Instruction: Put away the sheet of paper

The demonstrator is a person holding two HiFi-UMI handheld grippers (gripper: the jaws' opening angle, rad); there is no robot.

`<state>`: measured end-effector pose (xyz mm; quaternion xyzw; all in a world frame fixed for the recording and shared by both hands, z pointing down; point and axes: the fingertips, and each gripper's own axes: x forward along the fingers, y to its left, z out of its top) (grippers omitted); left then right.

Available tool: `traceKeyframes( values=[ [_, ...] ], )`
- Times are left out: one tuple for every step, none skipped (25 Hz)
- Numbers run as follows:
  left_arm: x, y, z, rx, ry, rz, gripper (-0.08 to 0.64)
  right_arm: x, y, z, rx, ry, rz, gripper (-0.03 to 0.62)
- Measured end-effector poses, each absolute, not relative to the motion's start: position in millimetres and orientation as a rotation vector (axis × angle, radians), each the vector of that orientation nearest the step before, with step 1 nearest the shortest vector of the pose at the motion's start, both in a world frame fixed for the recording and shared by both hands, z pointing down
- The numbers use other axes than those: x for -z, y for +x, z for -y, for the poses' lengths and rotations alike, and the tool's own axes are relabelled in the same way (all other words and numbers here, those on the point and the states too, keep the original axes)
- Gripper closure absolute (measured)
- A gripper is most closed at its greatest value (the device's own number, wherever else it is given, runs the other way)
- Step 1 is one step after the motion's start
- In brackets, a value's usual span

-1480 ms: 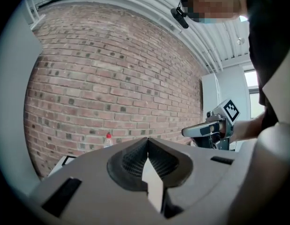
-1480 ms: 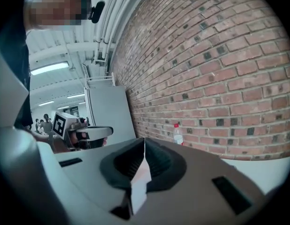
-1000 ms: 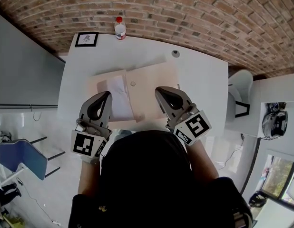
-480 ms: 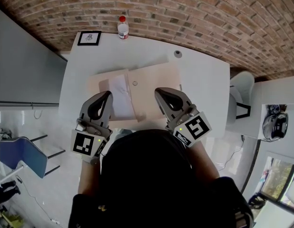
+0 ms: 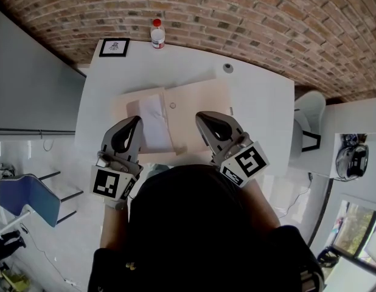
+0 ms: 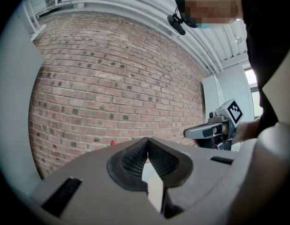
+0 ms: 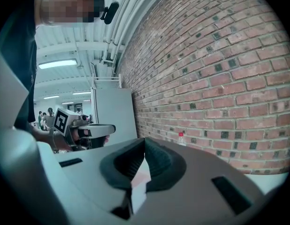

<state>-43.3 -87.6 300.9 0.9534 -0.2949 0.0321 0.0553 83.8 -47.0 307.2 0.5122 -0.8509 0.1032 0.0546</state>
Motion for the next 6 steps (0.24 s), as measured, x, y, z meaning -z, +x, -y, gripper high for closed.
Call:
traceKeyframes(
  values=[
    [-301.2, -43.6, 87.5, -0.098, 2.893, 0.896, 0.555, -307.9, 83.6, 46.8, -0.316, 1.555, 2.583, 0.581],
    [-301.7, -43.9, 87.3, -0.098, 2.891, 0.896, 0.555, -308.5, 83.5, 46.6, -0.320, 1.555, 2.583, 0.581],
    [-302.3, -44.1, 87.1, -0.100, 2.889, 0.896, 0.555, -308.9, 83.5, 46.5, -0.322, 1.555, 2.583, 0.581],
    [-303.0, -44.2, 86.8, -0.102, 2.887, 0.896, 0.555, -309.2, 83.6, 46.3, -0.325, 1.556, 2.584, 0.581],
    [-303.7, -44.2, 86.6, -0.105, 2.885, 0.896, 0.555, -309.5, 83.8, 46.2, -0.326, 1.557, 2.584, 0.581],
    [-304.4, -44.2, 86.5, -0.107, 2.884, 0.895, 0.555, -309.7, 84.1, 46.1, -0.328, 1.559, 2.584, 0.581]
  ],
)
